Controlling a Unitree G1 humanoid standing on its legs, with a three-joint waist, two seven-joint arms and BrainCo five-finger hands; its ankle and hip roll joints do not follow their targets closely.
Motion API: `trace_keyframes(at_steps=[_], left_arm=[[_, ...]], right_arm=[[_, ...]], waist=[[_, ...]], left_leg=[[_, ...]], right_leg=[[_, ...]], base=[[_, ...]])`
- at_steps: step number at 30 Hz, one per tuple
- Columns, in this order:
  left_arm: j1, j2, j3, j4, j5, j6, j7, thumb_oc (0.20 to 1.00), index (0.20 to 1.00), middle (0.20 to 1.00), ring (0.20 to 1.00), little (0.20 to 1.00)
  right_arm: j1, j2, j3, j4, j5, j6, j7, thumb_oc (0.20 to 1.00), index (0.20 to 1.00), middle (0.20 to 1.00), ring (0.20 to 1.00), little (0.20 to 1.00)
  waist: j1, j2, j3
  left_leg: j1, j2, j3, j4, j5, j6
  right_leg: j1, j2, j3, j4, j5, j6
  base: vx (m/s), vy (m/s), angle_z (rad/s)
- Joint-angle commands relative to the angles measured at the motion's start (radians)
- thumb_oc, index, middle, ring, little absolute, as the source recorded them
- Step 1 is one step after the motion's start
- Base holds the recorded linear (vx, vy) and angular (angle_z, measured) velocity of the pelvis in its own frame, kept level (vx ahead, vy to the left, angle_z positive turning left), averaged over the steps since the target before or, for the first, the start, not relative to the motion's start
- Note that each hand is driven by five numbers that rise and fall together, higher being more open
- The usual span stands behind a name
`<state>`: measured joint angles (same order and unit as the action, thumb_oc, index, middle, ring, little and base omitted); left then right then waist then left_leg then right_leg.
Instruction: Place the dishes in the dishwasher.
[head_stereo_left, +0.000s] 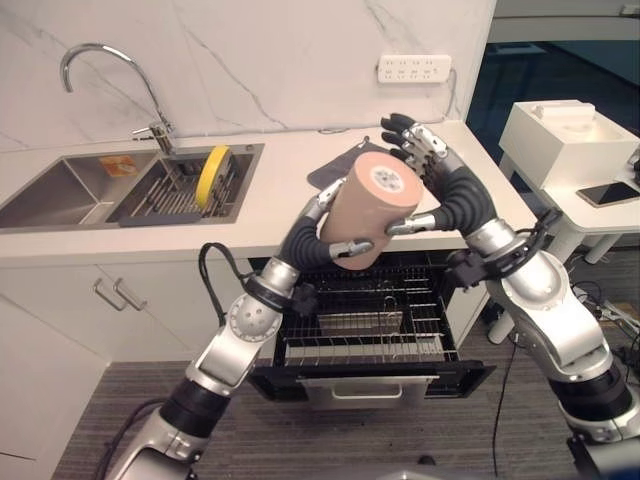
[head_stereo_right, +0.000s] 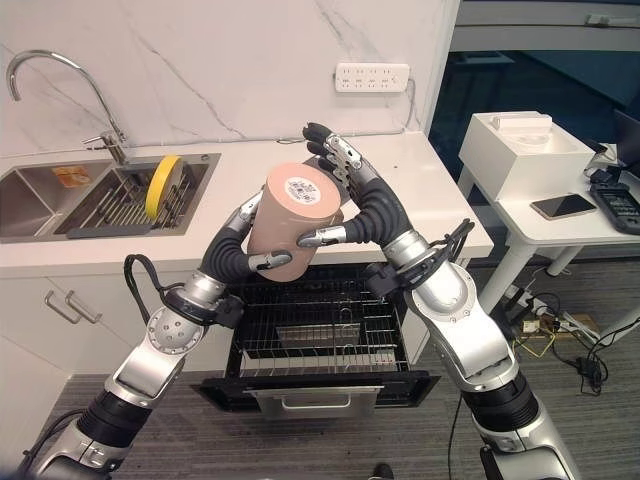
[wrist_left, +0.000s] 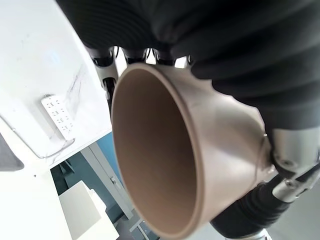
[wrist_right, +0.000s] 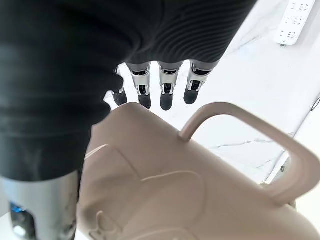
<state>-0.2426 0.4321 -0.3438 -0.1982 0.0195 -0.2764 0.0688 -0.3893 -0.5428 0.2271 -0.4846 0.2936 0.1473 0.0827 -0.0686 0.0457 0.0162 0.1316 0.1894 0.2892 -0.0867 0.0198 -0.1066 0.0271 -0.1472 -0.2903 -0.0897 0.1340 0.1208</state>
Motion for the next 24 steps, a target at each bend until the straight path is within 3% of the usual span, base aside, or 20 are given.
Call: trace_keyframes(at_steps=[1, 24], left_arm=[[-0.109, 0.05, 0.038, -0.061, -0.035, -0.035, 0.035, 0.2, 0.2, 0.2, 0.2, 0.2], [-0.109, 0.047, 0.023, -0.06, -0.015, -0.041, 0.013, 0.2, 0.2, 0.2, 0.2, 0.2]], right_arm=[[-0.115, 0.005, -0.03, -0.032, -0.015, -0.056, 0.007, 1.0, 1.0, 1.0, 1.0, 1.0], [-0.146, 0.011, -0.02, -0.036, -0.018, -0.039, 0.003, 1.0, 1.0, 1.0, 1.0, 1.0]], waist=[[0.004, -0.05, -0.002], [0.009, -0.052, 0.0]], left_leg=[[0.016, 0.04, 0.022, -0.001, -0.012, -0.024], [0.014, 0.041, 0.021, -0.001, -0.01, -0.024]], right_leg=[[0.095, -0.035, 0.028, 0.002, -0.113, 0.044], [0.097, -0.031, 0.028, 0.002, -0.117, 0.039]], base=[[0.0, 0.0, 0.0], [0.0, 0.0, 0.0]])
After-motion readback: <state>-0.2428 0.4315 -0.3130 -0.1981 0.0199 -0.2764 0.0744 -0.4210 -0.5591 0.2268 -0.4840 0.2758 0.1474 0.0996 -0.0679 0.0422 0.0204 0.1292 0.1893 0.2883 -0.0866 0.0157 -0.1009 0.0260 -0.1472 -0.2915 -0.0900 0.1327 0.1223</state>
